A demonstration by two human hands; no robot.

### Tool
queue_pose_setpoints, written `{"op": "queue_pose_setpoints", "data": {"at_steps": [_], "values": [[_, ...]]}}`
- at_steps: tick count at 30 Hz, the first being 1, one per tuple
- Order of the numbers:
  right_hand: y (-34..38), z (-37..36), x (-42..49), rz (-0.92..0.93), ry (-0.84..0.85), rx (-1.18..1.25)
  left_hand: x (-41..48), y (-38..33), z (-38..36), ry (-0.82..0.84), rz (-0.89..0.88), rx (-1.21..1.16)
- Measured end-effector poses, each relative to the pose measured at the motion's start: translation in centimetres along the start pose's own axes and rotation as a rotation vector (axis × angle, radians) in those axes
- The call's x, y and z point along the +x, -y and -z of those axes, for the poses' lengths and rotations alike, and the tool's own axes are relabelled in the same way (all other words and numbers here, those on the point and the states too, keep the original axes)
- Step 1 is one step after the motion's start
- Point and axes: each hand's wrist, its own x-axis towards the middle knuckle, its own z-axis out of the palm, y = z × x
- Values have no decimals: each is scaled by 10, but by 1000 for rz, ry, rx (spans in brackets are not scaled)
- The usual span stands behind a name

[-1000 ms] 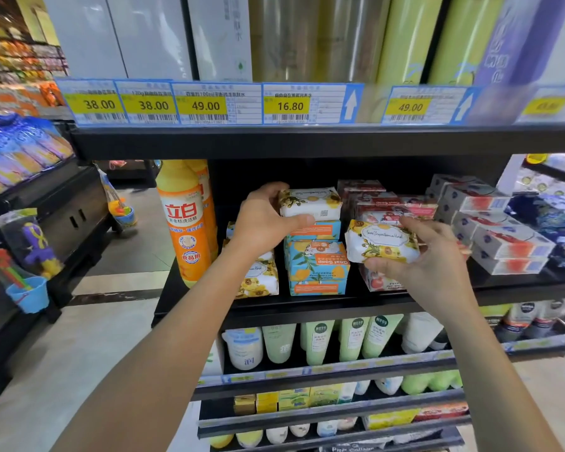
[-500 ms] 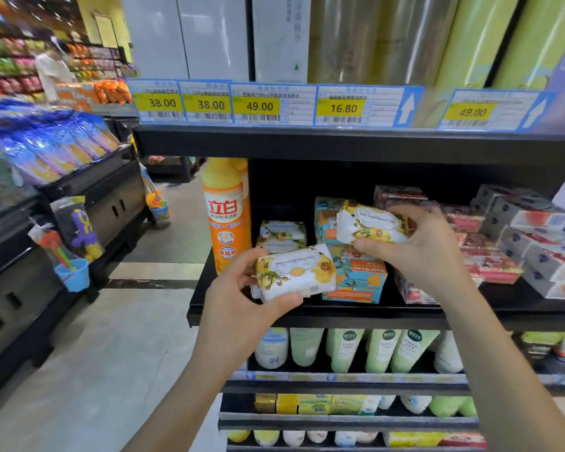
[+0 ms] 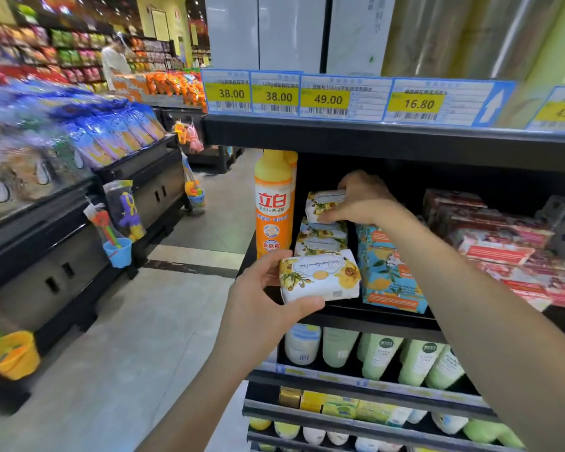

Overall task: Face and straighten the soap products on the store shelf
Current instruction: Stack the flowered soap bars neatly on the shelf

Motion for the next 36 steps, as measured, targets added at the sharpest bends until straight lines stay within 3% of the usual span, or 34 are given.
{"op": "queue_pose_setpoints", "data": {"at_steps": [18, 24, 27, 31, 36], "values": [[4, -9, 14, 45, 205, -180, 0, 14, 5, 23, 43, -15], [10, 21, -36, 315, 110, -19, 4, 14, 4, 27, 25, -19], [14, 32, -88, 481, 225, 107, 5, 15, 3, 38, 18, -10], [11, 24, -124, 571, 306, -107, 6, 13, 0, 40, -14, -5], [7, 14, -129, 561, 271, -65, 8, 13, -1, 52, -45, 22]]}}
